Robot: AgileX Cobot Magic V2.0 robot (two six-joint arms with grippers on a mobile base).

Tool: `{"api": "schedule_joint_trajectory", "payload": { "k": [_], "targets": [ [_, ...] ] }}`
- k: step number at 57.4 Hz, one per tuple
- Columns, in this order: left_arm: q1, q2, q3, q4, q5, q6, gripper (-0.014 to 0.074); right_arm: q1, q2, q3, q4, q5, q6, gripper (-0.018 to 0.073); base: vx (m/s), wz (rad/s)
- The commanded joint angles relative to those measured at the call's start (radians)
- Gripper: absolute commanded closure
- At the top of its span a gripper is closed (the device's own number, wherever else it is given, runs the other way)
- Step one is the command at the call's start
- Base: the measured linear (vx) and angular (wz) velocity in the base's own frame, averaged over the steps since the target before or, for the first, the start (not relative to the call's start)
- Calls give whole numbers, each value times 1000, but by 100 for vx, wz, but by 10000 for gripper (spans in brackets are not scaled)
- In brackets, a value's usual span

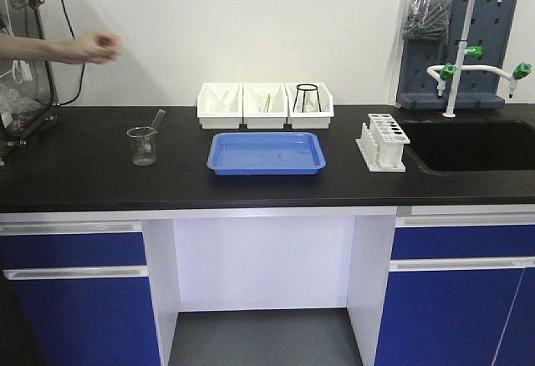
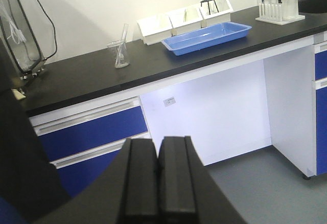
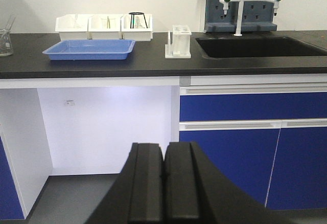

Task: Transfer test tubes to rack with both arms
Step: 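Drive the base forward toward the bench with the beaker and rack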

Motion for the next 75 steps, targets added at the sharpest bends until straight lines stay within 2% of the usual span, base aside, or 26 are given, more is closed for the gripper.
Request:
{"api": "schedule_joint_trajectory", "payload": {
  "k": [1, 51, 75],
  "targets": [
    [2, -1, 27, -9, -82, -9, 617, 0, -7, 10, -2, -82, -11, 566, 0, 0],
    [2, -1, 27, -9, -82, -9, 617, 0, -7, 10, -2, -82, -11, 566, 1, 1],
    [2, -1, 27, -9, -82, -9, 617, 0, -7, 10, -2, -82, -11, 566, 15, -5]
  ]
}}
